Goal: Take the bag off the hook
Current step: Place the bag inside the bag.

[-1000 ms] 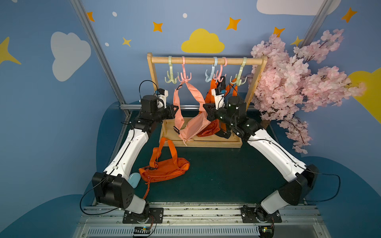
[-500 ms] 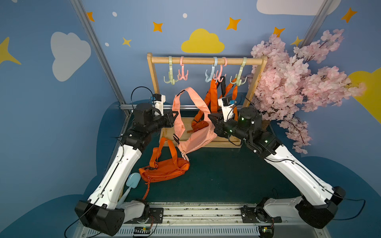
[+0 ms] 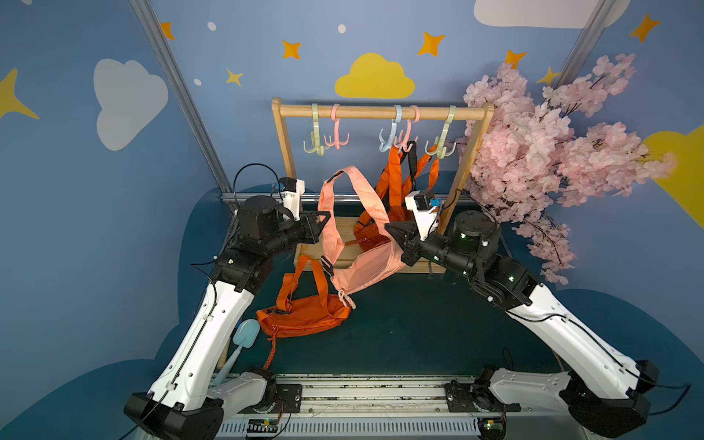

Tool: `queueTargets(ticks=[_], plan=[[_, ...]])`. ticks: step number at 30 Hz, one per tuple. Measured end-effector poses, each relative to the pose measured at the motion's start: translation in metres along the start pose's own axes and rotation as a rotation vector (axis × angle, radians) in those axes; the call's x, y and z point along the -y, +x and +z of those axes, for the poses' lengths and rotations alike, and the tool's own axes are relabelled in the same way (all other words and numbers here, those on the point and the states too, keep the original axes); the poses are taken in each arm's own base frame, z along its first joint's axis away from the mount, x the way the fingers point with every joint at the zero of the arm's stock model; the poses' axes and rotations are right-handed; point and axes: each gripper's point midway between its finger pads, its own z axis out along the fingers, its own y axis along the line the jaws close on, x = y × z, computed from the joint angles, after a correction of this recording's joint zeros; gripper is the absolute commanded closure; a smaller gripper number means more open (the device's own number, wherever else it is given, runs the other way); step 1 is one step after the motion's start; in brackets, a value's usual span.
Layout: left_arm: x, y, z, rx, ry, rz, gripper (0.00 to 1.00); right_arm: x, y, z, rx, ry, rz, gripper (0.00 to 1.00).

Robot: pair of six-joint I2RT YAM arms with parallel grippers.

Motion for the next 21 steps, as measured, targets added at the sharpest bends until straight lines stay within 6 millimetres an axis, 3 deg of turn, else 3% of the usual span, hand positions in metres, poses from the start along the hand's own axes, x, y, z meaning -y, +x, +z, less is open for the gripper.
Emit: queueTargets(ticks=[13, 21], plan=[[0.023, -0.03, -0.021, 0.06, 0.015, 0.069, 0.96, -0.034, 0.004, 0.006, -0.013, -0.117, -0.073, 1.0], [0.024, -0.038, -0.054, 0.123, -0.069, 0.138, 0.96, -0.055, 0.01, 0.017, -0.023, -0.215, -0.078, 1.0]])
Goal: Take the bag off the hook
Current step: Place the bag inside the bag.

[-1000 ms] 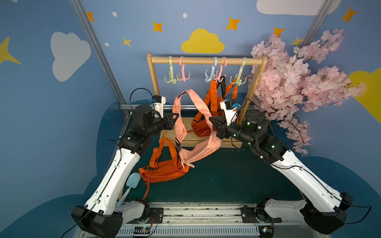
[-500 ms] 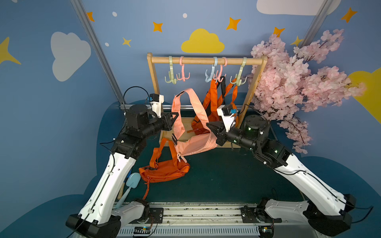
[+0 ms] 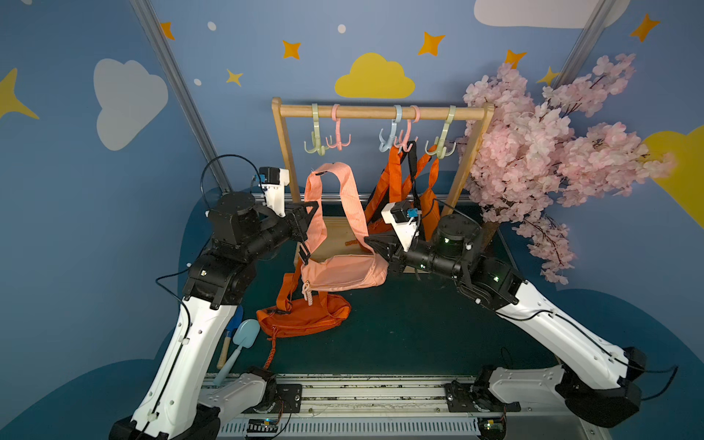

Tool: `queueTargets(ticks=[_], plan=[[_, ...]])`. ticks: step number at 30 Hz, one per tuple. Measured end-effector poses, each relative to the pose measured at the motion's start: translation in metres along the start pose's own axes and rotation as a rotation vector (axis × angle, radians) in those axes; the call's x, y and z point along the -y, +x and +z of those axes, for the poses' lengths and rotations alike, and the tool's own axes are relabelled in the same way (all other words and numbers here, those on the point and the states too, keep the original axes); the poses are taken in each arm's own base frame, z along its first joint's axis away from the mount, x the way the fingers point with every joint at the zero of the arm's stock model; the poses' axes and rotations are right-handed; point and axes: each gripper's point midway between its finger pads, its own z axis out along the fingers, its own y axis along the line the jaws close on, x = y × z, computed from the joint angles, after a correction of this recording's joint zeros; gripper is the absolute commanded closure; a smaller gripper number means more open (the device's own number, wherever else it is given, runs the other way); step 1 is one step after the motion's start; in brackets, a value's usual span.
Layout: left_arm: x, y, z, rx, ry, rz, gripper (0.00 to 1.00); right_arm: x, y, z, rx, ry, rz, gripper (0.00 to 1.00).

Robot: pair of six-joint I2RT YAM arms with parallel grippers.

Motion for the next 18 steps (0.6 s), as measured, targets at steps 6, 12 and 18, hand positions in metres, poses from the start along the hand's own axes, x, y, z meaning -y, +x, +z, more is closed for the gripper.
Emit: queueTargets(ticks=[6, 12, 18], plan=[[-0.012, 0.017, -0.022, 0.008, -0.069, 0.018, 0.96, -0.007, 0.038, 0.012, -0.072, -0.048, 0.046, 1.0], [-0.042, 0.073, -0.015, -0.095, -0.144, -0.023, 0.96, -0.003, 0.117, 0.022, -0.243, -0.039, 0.108, 1.0], [-0.067, 0.129, -0.009, -0.205, -0.205, -0.096, 0.96, 0.001, 0.17, 0.02, -0.356, -0.009, 0.169, 1.0]])
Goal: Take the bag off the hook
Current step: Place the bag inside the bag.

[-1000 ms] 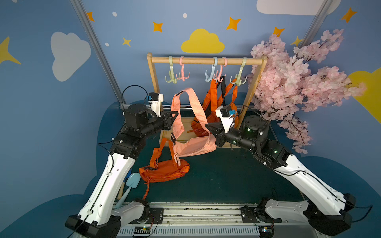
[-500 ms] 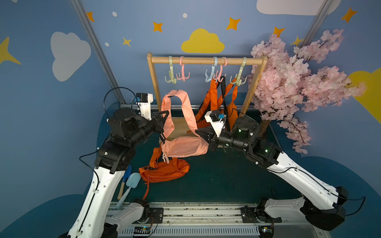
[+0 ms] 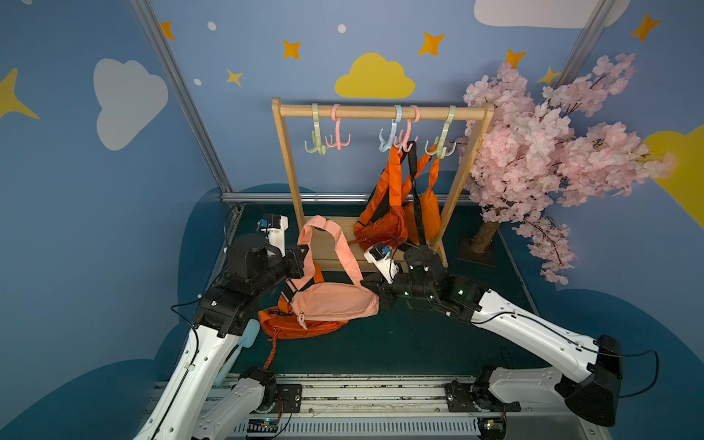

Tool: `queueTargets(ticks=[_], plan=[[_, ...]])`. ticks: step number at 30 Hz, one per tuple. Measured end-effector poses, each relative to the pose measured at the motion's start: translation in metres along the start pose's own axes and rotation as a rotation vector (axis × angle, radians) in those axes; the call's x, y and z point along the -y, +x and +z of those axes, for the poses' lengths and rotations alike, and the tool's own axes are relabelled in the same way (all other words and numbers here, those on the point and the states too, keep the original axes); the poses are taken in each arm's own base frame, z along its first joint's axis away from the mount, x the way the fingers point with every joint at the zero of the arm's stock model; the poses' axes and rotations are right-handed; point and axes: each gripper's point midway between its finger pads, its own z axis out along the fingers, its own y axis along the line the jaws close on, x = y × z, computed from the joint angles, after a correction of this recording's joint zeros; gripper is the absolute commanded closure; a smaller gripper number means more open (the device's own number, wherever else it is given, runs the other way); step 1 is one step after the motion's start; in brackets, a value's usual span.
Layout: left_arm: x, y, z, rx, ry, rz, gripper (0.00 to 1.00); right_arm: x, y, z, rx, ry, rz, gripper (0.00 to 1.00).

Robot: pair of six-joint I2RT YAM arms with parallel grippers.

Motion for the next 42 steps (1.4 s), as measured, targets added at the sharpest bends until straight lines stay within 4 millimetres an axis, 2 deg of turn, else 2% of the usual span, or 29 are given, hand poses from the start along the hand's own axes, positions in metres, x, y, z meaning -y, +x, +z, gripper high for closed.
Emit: queueTargets(ticks=[3, 9, 28, 34, 39, 42], plan=[[-0.009, 0.019, 0.005, -0.037, -0.018, -0.03, 0.91, 0.006, 0.019, 0.005, -0.04, 0.016, 0.033, 1.0], [-0.025, 0.051, 0.015, -0.103, -0.05, -0.086, 0.91, 0.011, 0.045, 0.014, -0.101, 0.026, 0.091, 1.0], [-0.07, 0.163, 0.049, -0.368, -0.156, -0.291, 0.86, 0.024, 0.138, 0.059, -0.371, 0.048, 0.27, 1.0], [-0.079, 0.184, 0.054, -0.413, -0.187, -0.35, 0.81, 0.025, 0.151, 0.065, -0.413, 0.053, 0.29, 1.0], [-0.085, 0.197, 0.055, -0.441, -0.212, -0.383, 0.77, 0.025, 0.154, 0.065, -0.42, 0.055, 0.294, 1.0], [-0.088, 0.2, 0.055, -0.444, -0.226, -0.397, 0.69, 0.025, 0.156, 0.066, -0.425, 0.057, 0.294, 0.99]])
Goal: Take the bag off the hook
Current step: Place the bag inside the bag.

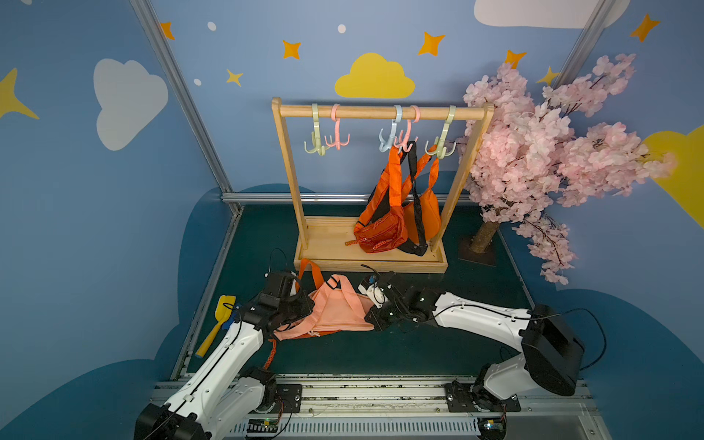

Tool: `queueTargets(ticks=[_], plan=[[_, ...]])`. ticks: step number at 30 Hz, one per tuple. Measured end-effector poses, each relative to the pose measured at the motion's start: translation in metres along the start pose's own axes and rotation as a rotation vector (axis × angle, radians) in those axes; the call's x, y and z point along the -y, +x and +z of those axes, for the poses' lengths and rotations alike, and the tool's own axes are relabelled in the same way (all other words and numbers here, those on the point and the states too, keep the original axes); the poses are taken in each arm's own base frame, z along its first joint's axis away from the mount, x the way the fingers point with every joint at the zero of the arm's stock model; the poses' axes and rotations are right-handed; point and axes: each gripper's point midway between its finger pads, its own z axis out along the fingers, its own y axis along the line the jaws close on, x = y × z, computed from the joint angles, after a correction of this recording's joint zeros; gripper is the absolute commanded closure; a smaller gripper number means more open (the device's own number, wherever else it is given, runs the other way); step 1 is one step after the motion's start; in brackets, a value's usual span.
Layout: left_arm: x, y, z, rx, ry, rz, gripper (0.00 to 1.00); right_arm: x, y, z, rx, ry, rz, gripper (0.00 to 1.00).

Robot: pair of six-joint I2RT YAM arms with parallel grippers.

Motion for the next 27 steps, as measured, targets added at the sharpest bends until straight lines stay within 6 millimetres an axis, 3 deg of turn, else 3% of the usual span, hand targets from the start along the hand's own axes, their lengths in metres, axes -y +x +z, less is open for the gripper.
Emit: queueTargets(ticks=[5, 8, 18, 27], plan=[[-0.006, -0.001, 0.003, 0.0, -0.016, -0.034, 0.34, 0.003, 0.005, 0.004, -0.019, 0.007, 0.005, 0.84], [-0.006, -0.002, 0.003, 0.003, -0.017, -0.046, 0.26, 0.003, 0.007, 0.004, -0.024, 0.01, 0.01, 0.69], [0.003, -0.017, -0.016, 0.073, -0.002, -0.041, 0.19, -0.002, 0.001, -0.013, 0.012, 0.014, -0.006, 0.61], [0.03, -0.039, -0.05, 0.18, 0.078, 0.022, 0.22, -0.021, -0.023, -0.039, 0.096, 0.028, -0.083, 0.6]])
